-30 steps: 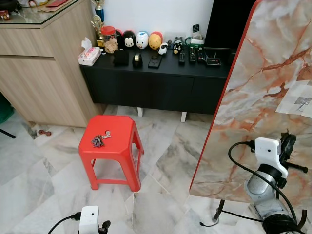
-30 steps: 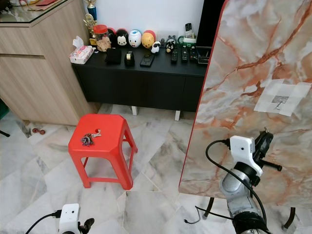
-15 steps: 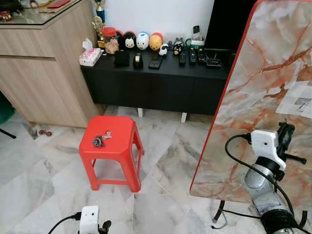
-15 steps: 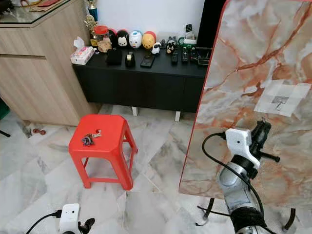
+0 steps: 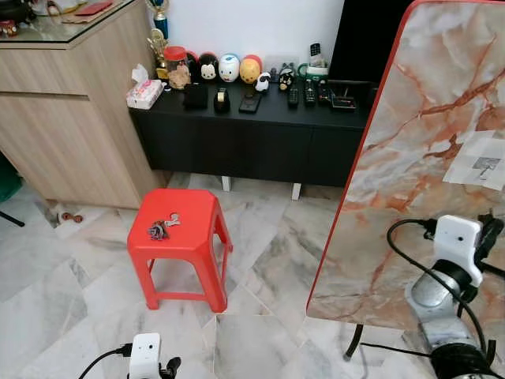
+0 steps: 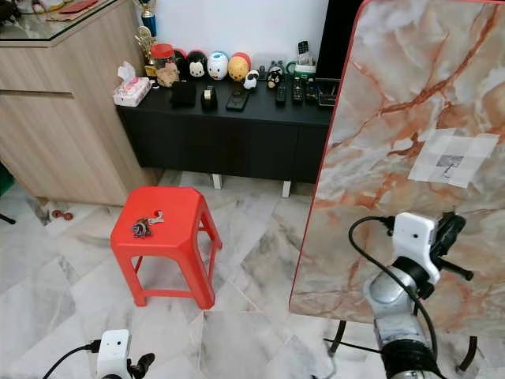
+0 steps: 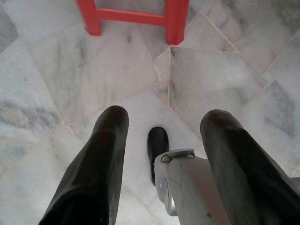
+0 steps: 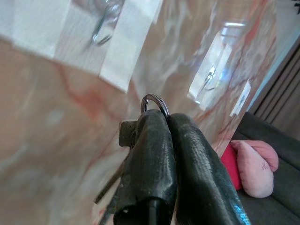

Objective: Hang keys on a hook

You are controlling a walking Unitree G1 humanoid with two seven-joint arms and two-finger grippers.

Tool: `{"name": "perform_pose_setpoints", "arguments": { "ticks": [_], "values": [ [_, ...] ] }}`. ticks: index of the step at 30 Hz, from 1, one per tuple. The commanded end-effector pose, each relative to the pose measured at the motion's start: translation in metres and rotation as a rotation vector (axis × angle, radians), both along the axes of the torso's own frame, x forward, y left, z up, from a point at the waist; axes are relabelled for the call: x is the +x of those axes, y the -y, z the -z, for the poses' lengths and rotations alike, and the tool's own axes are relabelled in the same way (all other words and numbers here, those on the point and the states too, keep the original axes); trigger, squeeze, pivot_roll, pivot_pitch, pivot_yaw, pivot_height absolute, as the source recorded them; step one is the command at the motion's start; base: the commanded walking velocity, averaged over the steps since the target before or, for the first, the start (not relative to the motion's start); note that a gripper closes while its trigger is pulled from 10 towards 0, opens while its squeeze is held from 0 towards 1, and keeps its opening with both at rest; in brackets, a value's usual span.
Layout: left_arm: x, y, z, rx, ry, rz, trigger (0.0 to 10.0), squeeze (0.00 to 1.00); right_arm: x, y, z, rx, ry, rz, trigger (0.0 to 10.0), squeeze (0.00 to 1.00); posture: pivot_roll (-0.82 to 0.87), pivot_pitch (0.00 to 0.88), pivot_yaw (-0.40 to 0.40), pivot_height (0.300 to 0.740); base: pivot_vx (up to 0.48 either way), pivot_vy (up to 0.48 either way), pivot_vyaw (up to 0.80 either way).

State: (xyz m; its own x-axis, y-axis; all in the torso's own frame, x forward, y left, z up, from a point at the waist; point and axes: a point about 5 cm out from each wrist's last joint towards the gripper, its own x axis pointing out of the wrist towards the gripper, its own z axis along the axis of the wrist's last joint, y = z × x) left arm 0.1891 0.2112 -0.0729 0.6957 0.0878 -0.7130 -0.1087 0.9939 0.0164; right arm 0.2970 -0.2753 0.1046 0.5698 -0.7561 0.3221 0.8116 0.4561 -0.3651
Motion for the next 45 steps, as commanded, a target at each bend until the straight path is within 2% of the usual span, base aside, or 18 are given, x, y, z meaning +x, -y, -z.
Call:
{"name": "perform_pose_setpoints", "arguments": {
  "ticks": [1, 8, 17, 45],
  "values": [
    [-0.006, 0.000, 0.004, -0.013, -0.029, -0.015, 10.0, 0.00, 0.002, 0.005, -0.006, -0.002, 0.014, 0.017, 10.0, 0.00, 0.10, 0.055, -0.022, 0.740, 0.000, 0.000, 0.00],
    [-0.006, 0.000, 0.004, -0.013, -0.027, -0.017, 10.0, 0.00, 0.011, 0.007, -0.021, -0.029, 0.048, 0.005, 10.0, 0.00, 0.10, 0.055, -0.022, 0.740, 0.000, 0.000, 0.00],
    [-0.007, 0.000, 0.004, -0.011, -0.026, -0.019, 10.0, 0.00, 0.018, 0.009, -0.027, -0.034, 0.054, -0.001, 10.0, 0.00, 0.11, 0.054, -0.023, 0.740, 0.000, 0.000, 0.00],
    [-0.007, 0.000, 0.004, -0.012, -0.019, -0.022, 10.0, 0.00, 0.027, -0.002, -0.022, -0.009, 0.001, -0.076, 10.0, 0.00, 0.11, 0.058, -0.026, 0.740, 0.000, 0.000, 0.00]
  ]
}}
